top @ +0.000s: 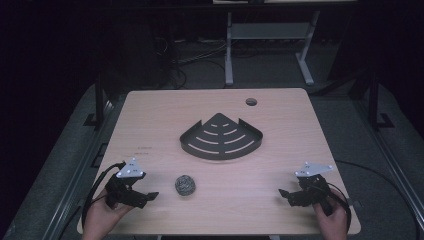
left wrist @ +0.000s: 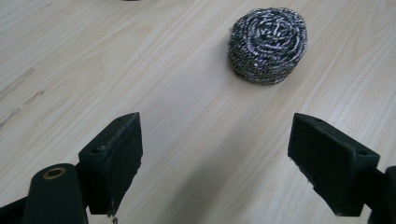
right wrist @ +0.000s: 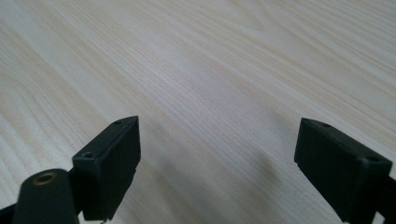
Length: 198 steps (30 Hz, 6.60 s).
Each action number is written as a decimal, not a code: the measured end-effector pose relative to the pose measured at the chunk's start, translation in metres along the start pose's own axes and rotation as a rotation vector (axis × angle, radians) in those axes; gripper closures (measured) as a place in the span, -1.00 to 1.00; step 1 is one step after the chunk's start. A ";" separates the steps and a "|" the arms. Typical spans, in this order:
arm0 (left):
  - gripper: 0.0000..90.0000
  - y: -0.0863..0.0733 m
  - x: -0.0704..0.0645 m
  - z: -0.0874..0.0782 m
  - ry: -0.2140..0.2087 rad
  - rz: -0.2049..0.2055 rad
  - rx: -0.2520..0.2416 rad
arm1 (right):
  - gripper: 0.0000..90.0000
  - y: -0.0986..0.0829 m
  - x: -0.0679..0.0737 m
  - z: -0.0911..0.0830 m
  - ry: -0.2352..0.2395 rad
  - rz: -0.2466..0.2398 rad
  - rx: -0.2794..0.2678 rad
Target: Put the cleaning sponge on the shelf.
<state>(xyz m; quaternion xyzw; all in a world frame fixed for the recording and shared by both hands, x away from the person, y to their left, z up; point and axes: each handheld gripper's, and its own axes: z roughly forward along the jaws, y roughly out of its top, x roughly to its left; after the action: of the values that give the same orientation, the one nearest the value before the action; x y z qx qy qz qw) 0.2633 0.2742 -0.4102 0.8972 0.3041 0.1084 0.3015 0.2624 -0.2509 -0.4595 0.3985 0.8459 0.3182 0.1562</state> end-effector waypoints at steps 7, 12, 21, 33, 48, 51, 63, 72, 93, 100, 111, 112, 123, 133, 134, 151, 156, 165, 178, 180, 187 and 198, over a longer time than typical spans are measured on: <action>-0.62 0.017 -0.009 0.008 -0.022 0.040 0.003 | -0.69 0.000 0.000 0.000 0.004 0.004 -0.002; -0.62 0.028 -0.014 0.017 -0.040 0.059 0.016 | -0.69 0.000 0.001 0.000 0.010 0.001 -0.001; -0.62 0.037 -0.020 0.031 -0.070 0.079 0.046 | -0.69 0.000 0.002 0.001 0.010 -0.001 0.004; -0.62 0.046 -0.024 0.044 -0.084 0.085 0.074 | -0.69 0.001 0.003 0.001 0.016 -0.006 0.004; -0.61 0.058 -0.025 0.060 -0.103 0.091 0.103 | -0.69 0.001 0.003 0.002 0.020 -0.020 0.002; -0.61 0.059 -0.026 0.064 -0.104 0.097 0.114 | -0.69 0.001 0.002 0.002 0.020 -0.019 0.001; -0.61 0.062 -0.026 0.074 -0.120 0.092 0.144 | -0.69 0.002 0.004 0.003 0.027 -0.011 0.001; -0.54 0.066 -0.026 0.079 -0.130 0.096 0.163 | -0.69 0.003 0.004 0.003 0.026 -0.027 -0.003; -0.34 0.065 -0.023 0.086 -0.142 0.090 0.206 | -0.69 0.003 0.004 0.001 0.027 -0.013 -0.007; -0.27 0.065 -0.023 0.086 -0.143 0.090 0.207 | -0.69 0.004 0.004 0.002 0.025 -0.018 -0.008; -0.23 0.068 -0.023 0.080 -0.120 0.105 0.198 | -0.69 0.004 0.005 0.003 0.030 -0.022 0.003; -0.23 0.069 -0.023 0.078 -0.117 0.108 0.195 | -0.69 0.004 0.005 0.004 0.030 -0.021 0.003; -0.22 0.083 -0.018 0.067 -0.110 0.115 0.174 | -0.69 0.005 0.006 0.005 0.032 -0.025 0.006; -0.22 0.097 -0.012 0.062 -0.115 0.115 0.168 | -0.69 0.005 0.006 0.005 0.031 -0.021 0.011; -0.22 0.098 -0.012 0.062 -0.115 0.118 0.169 | -0.69 0.005 0.006 0.005 0.032 -0.022 0.010; -0.22 0.122 -0.002 0.066 -0.122 0.120 0.177 | -0.69 0.005 0.006 0.005 0.031 -0.021 0.006; -0.22 0.131 0.000 0.068 -0.123 0.123 0.171 | -0.69 0.005 0.006 0.004 0.033 -0.020 0.000; -0.22 0.148 0.002 0.075 -0.127 0.138 0.190 | -0.69 0.005 0.006 0.004 0.036 -0.018 -0.002; -0.22 0.167 0.009 0.084 -0.134 0.142 0.194 | -0.69 0.005 0.006 0.004 0.037 -0.020 0.000; -0.22 0.170 0.010 0.086 -0.136 0.143 0.190 | -0.69 0.005 0.006 0.004 0.037 -0.017 0.001; -0.22 0.183 0.014 0.090 -0.129 0.151 0.195 | -0.69 0.005 0.006 0.004 0.037 -0.020 -0.001; -0.22 0.194 0.019 0.101 -0.126 0.131 0.187 | -0.69 0.005 0.005 0.004 0.037 -0.020 -0.001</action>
<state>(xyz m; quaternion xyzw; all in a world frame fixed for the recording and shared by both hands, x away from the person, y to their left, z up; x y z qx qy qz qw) 0.4098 0.1149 -0.3729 0.9444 0.2340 0.0423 0.2273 0.2640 -0.2426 -0.4596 0.3838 0.8525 0.3244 0.1441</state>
